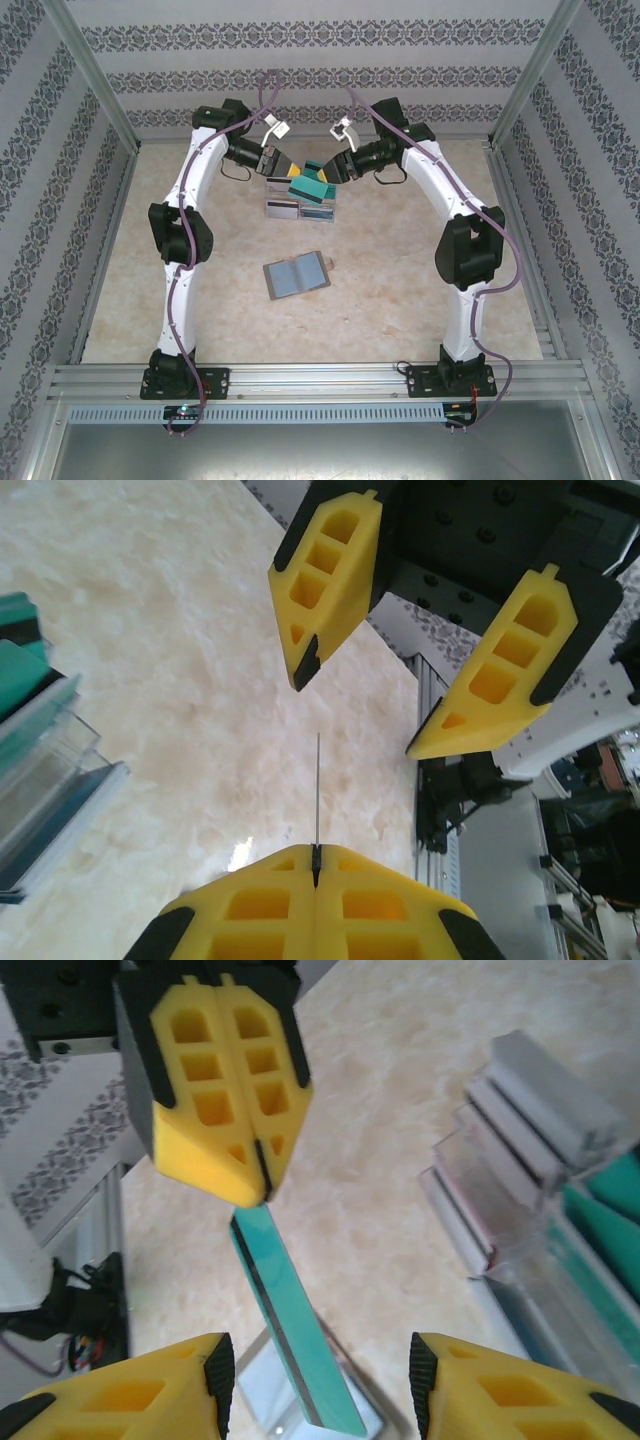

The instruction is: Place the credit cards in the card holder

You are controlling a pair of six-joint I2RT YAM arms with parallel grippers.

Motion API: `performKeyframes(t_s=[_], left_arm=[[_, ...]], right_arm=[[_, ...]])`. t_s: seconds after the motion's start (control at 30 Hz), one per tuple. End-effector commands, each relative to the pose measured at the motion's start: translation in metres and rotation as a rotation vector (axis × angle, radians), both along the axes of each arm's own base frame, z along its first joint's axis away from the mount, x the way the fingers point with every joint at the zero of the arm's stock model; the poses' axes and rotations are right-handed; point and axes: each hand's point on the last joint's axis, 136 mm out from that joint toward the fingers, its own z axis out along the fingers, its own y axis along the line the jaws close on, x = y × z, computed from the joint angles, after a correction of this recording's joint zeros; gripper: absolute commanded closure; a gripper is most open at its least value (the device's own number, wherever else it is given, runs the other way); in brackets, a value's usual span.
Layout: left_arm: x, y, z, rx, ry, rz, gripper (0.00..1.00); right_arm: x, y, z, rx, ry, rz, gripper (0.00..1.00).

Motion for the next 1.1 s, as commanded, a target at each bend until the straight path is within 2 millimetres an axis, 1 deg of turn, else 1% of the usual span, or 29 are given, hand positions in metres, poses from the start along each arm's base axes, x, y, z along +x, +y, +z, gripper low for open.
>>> performKeyframes(t_s=[0.0, 0.2, 0.27, 0.37, 0.4, 0.53, 0.6, 0.67, 0.8, 0.83, 0.87, 0.9, 0.93, 1.0, 1.07], left_arm=[[-0.034, 0.003, 0.022, -0.044, 0.022, -0.059, 1.0], [-0.037, 0.002, 0.032, -0.07, -0.002, -0.062, 1.0], [-0.039, 0.003, 0.036, -0.08, -0.009, -0.065, 1.0], [-0.039, 0.002, 0.036, -0.078, -0.009, -0.067, 1.0], [-0.039, 0.003, 0.035, -0.078, -0.003, -0.066, 1.0], [-0.041, 0.002, 0.034, -0.075, 0.001, -0.071, 1.0], [-0.041, 0.002, 0.032, -0.069, 0.003, -0.072, 1.0], [-0.042, 0.001, 0.032, -0.067, 0.008, -0.075, 1.0], [-0.041, 0.001, 0.03, -0.062, 0.007, -0.074, 1.0], [-0.04, 0.001, 0.03, -0.059, 0.002, -0.071, 0.9], [-0.039, 0.001, 0.031, -0.057, 0.004, -0.068, 0.73], [-0.038, 0.001, 0.03, -0.053, 0.006, -0.06, 0.64], [-0.035, 0.002, 0.029, -0.045, 0.014, -0.048, 0.61], [-0.032, 0.005, 0.027, -0.048, 0.031, -0.023, 0.57], [-0.027, 0.012, 0.021, -0.05, 0.057, 0.023, 0.57]], right_arm=[[-0.022, 0.014, 0.004, 0.045, 0.06, 0.093, 0.51], [-0.038, 0.024, -0.007, 0.026, 0.11, 0.138, 0.52], [-0.039, 0.025, -0.011, 0.021, 0.118, 0.14, 0.52], [-0.041, 0.026, -0.01, 0.023, 0.122, 0.145, 0.54], [-0.042, 0.027, -0.01, 0.025, 0.119, 0.149, 0.57], [-0.045, 0.031, -0.008, 0.028, 0.126, 0.161, 0.73], [-0.046, 0.032, -0.009, 0.028, 0.133, 0.169, 0.78], [-0.046, 0.033, -0.01, 0.026, 0.135, 0.173, 0.8], [-0.048, 0.036, -0.012, 0.023, 0.14, 0.178, 0.96], [-0.048, 0.036, -0.012, 0.022, 0.143, 0.175, 0.98], [-0.049, 0.036, -0.012, 0.021, 0.147, 0.17, 1.0], [-0.05, 0.037, -0.015, 0.02, 0.156, 0.16, 1.0], [-0.051, 0.037, -0.017, 0.017, 0.161, 0.143, 1.0], [-0.053, 0.036, -0.029, -0.008, 0.166, 0.077, 1.0], [-0.056, 0.035, -0.04, -0.012, 0.169, 0.007, 1.0]])
